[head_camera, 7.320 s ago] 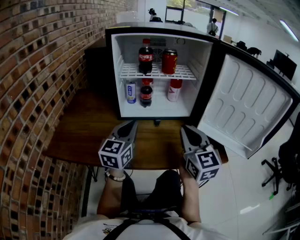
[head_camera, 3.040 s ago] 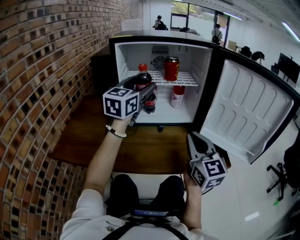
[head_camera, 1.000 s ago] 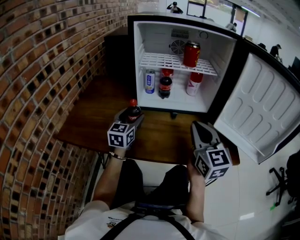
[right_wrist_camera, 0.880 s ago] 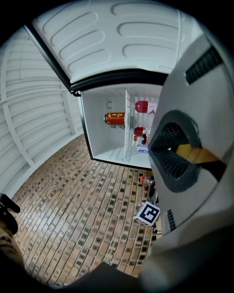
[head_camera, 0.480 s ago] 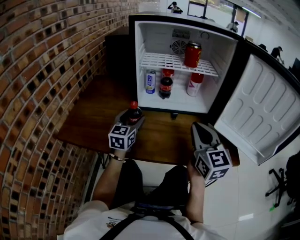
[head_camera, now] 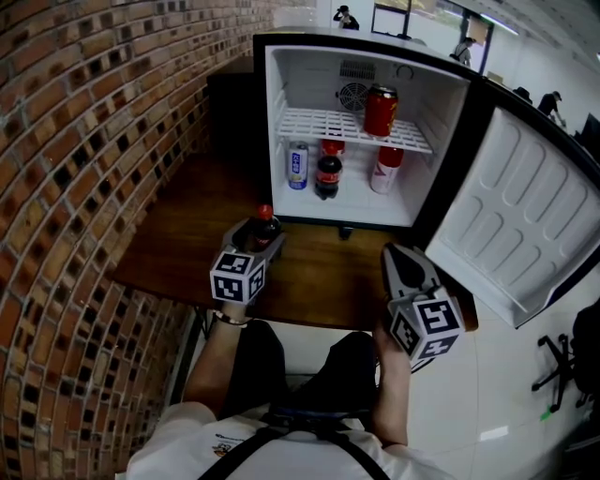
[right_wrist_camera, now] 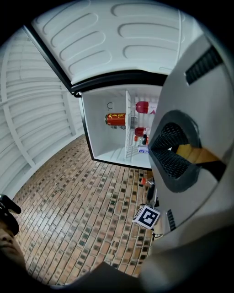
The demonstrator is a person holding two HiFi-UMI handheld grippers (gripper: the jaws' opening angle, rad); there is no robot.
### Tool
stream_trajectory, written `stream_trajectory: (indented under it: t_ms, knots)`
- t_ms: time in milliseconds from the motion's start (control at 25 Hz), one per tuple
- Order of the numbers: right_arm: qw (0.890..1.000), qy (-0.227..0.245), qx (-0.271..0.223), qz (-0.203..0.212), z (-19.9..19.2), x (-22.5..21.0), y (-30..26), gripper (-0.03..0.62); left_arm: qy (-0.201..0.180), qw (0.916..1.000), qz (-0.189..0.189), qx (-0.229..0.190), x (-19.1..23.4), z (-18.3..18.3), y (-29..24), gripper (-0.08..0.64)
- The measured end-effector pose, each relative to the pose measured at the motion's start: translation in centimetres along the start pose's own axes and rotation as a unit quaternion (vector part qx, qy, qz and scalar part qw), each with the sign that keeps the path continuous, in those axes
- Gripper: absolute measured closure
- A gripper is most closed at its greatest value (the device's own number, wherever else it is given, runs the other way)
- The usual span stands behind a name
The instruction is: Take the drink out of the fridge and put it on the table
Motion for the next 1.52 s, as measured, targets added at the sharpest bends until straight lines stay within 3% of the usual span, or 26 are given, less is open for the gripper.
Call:
stream_trajectory:
  t_ms: [400, 640, 1080, 1520]
  knots:
    - [1.0, 0.002, 0.001, 0.004, 0.0, 0.3, -0.4, 0.576, 0.005, 0.9985, 0.005, -0.054, -0.1, 6.1, 6.3, 0.23]
    - [1.0, 0.002, 0.005, -0.005, -0.3, 0.0, 0.1, 0.575, -0.014, 0.9953, -0.054, -0.079, -3.7, 8.1, 6.6, 0.353]
    - [1.0, 0.001, 0.005, -0.021, -0.3, -0.9, 1.2, 0.576, -0.006, 0.9884, -0.12, -0.092, -9.9, 8.8, 4.0, 0.56]
    - [1.0, 0.006, 0.01, -0.014, -0.5, -0.2, 0.7, 0.575, 0.013, 0.9862, -0.149, -0.071, -13.2, 8.4, 2.3, 0.56]
Point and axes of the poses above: the fingertips, and each gripper's own axes: y backward along the fingers, x to its left, z out of its top, the point moved 5 cm from there along y, backward along the fingers, and after that the axes turned 2 degrees about -y, right-handed, at the moved point
